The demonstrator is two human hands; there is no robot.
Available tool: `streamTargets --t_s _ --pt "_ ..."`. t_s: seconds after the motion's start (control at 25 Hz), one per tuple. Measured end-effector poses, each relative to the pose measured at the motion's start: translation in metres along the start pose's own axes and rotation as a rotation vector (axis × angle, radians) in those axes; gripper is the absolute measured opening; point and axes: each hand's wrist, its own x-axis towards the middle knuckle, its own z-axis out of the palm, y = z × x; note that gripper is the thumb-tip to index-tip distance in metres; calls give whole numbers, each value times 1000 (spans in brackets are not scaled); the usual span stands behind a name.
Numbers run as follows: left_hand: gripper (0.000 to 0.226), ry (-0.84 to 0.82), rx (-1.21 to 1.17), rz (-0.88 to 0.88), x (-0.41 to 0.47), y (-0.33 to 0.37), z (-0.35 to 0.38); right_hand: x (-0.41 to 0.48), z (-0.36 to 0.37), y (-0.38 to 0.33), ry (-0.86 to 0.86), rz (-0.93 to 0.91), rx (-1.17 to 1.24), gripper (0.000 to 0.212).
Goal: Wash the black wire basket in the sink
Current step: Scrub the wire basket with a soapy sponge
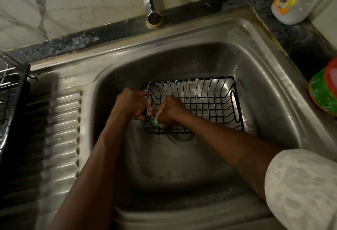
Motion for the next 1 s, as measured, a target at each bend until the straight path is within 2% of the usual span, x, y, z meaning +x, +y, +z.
streamTargets --t_s 0.08,0.16,0.28,0.4,0.48,0.56,0.64,0.68,0.76,0.8,0.84,0.92,1.0 --pt "45 1 35 10 2 -1 0 4 4 2 174 -23 114 12" --pt "49 -1 47 2 5 -1 2 3 2 4 242 -46 257 14" --pt "47 11 65 -8 5 0 0 -4 -3 1 82 -40 258 14" --pt "42 13 42 15 5 -1 1 -8 -7 2 -183 2 -89 26" --pt "42 34 19 16 6 -2 1 -11 -6 4 -265 6 -221 35" --pt "42 52 60 25 4 0 2 -16 -10 5 -264 -4 -44 25" --pt "44 96 205 87 2 2 0 -24 -15 3 -331 -8 318 12" --pt "43 121 269 117 0 3 -1 -27 -18 2 -388 -25 463 11" --pt "42 143 320 147 -3 3 -3 -29 -22 2 -456 -64 544 17" --pt "42 148 313 153 -3 3 -3 -28 -21 3 -441 -59 498 16" --pt "43 143 293 142 -2 4 -2 -26 -19 5 -387 -54 380 12" --pt "46 108 217 94 0 3 -1 -19 -14 10 -246 -30 71 20" --pt "39 82 126 69 3 0 -1 -15 -11 10 -153 5 139 21"
